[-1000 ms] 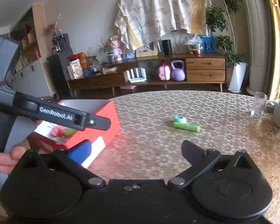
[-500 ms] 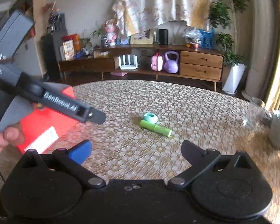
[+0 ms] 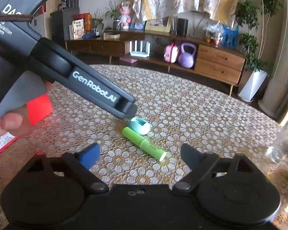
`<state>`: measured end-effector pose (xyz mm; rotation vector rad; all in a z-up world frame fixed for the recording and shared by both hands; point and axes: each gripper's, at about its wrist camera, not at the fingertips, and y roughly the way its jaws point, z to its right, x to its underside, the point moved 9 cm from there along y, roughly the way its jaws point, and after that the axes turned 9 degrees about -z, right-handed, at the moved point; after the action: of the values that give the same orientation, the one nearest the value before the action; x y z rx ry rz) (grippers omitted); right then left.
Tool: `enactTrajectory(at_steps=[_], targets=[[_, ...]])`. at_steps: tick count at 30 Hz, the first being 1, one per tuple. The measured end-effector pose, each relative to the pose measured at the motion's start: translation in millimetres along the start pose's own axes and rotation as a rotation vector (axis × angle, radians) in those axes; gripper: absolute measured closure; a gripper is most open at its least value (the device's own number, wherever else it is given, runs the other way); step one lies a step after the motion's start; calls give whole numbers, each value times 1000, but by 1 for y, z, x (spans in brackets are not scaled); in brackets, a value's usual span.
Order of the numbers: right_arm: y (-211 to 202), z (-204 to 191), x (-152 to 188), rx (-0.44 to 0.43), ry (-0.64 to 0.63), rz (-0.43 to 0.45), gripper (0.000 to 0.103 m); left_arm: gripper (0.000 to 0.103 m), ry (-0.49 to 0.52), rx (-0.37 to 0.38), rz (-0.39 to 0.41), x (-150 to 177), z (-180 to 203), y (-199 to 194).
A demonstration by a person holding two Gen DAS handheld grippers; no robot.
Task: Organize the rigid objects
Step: 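Grasp the teal tape roll with the left tool while the right tool grasps the green highlighter, then lift and carry the tape roll and highlighter over the red box with both tools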
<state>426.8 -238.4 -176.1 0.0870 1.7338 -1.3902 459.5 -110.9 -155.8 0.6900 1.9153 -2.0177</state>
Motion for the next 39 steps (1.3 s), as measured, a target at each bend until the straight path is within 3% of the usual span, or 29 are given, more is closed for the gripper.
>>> enactTrajectory(at_steps=[6,15,19,24,26,31,34,39], targets=[[27,0,-6,-14,-37,-31,21,5,9,-34,-31,-9,0,31],[49,4,-10,-47,-35,-56,33,6,41,5,-55,-19,9,59],[55,2,-4,-67,-31,-76,48,6,47,13,-54,-23,12,66],[53,1,0,-69,-29,-64,59,23,49,18,-67,-21,11,72],[53,-1,2,-62,-30,-61,67,37,49,23,-81,-17,10,75],[51,-9,1,-54,-38,-50,80,45,69,22,-75,-6,11,76],[51,-13,1,-37,-35,-42,83,64,77,39,-67,-4,16,74],[48,-21,4,-5,-29,-43,87,64,66,23,-64,1,20,72]])
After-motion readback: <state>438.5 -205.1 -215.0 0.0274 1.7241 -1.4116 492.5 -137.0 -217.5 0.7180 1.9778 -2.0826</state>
